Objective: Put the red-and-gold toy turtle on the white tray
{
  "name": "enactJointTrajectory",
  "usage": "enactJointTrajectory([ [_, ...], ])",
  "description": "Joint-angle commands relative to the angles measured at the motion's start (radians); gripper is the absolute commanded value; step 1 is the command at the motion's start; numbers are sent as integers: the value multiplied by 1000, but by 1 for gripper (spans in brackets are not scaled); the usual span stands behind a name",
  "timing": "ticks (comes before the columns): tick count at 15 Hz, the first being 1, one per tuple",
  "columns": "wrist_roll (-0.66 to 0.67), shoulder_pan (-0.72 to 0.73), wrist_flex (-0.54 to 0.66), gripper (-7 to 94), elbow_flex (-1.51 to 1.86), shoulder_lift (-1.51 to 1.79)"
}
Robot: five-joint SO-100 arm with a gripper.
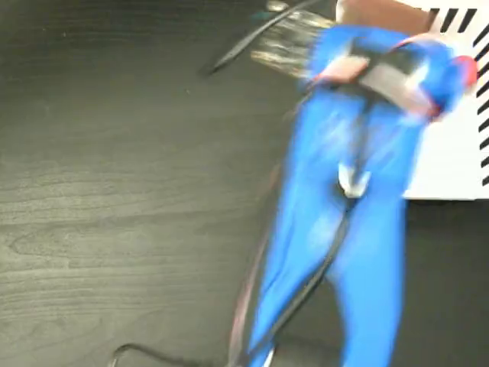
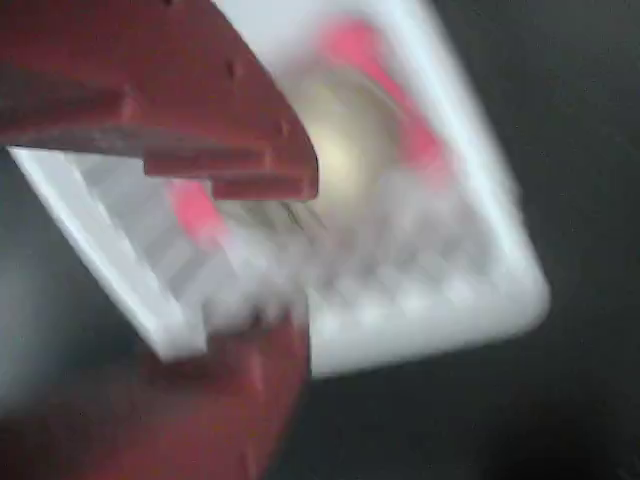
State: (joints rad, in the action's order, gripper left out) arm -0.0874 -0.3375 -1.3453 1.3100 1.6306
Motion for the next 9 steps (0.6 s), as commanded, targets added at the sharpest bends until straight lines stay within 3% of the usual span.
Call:
enactJointTrajectory([
  [1,-100,141,143,0,209,318],
  [6,-130,362,512,0,1023,890],
  [9,-81,407,584,0,1381,1163],
])
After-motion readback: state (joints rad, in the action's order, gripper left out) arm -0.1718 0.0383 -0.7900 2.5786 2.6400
